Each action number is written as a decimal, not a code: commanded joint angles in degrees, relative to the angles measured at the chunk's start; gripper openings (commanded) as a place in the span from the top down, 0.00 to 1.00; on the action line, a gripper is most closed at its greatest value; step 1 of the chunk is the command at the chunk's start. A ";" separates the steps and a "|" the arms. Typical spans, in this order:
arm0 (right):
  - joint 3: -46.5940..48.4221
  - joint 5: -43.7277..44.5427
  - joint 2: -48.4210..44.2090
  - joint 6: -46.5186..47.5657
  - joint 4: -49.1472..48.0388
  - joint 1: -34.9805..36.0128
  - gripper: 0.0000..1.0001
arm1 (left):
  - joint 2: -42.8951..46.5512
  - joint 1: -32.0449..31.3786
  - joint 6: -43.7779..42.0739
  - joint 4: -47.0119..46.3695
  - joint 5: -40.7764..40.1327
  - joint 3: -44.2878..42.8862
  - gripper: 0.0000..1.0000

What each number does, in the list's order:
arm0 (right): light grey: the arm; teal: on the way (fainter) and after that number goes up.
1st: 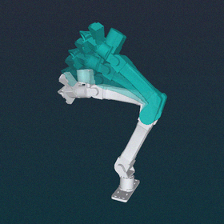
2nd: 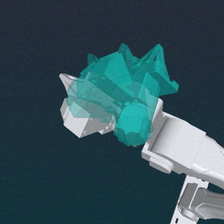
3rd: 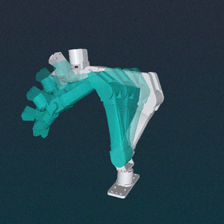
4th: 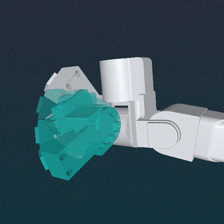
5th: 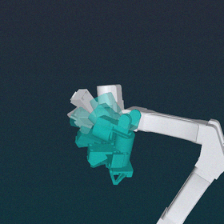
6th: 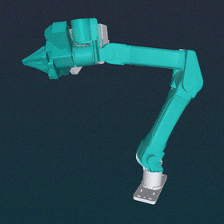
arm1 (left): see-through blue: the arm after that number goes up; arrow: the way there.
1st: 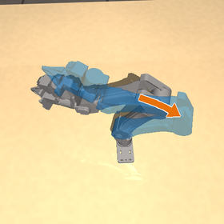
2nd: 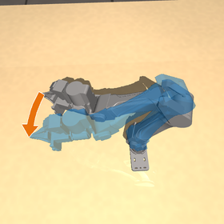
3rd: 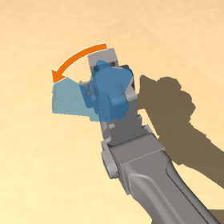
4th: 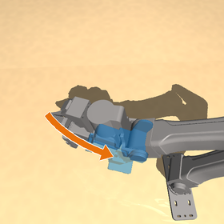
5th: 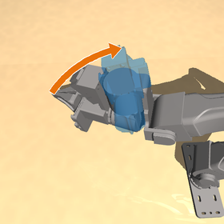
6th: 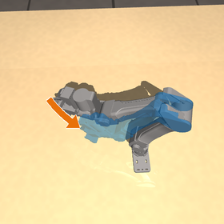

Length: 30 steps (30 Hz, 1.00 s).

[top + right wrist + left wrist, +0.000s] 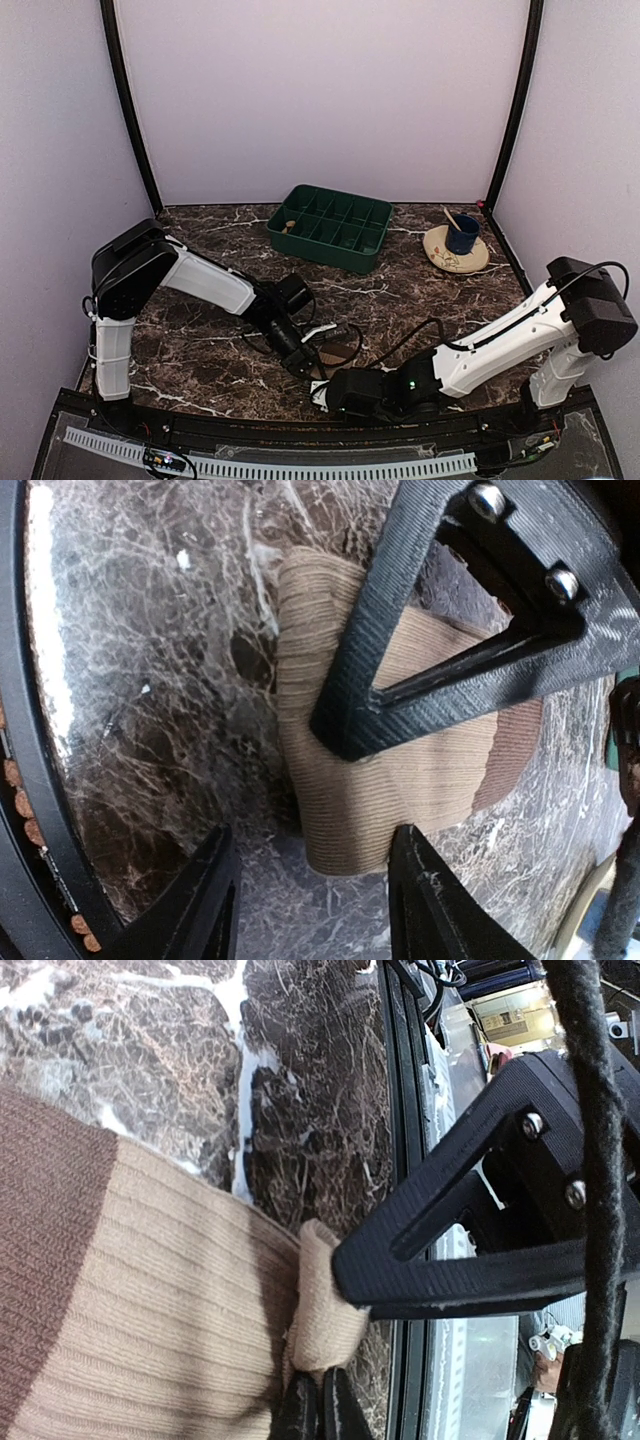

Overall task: Roll the socks
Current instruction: Roll the sock at the center of the board.

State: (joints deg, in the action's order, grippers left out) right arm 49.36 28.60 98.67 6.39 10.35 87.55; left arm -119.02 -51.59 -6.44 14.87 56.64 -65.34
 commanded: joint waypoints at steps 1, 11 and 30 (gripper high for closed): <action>1.80 0.18 1.16 1.61 -0.59 -0.16 0.55 | -3.39 0.27 -1.60 7.24 -7.00 1.56 1.00; 2.75 -3.37 3.11 2.48 1.96 -1.79 0.64 | -3.93 0.40 -2.34 8.57 -6.72 0.23 1.00; 2.20 -12.91 4.87 -2.31 7.19 -5.79 0.92 | -2.29 2.12 2.30 6.72 -7.33 0.63 0.89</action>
State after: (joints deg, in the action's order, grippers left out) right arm 52.97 22.11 101.56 6.76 12.73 83.46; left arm -120.20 -50.48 -6.59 19.07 58.28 -67.09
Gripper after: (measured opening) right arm 0.095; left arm 0.054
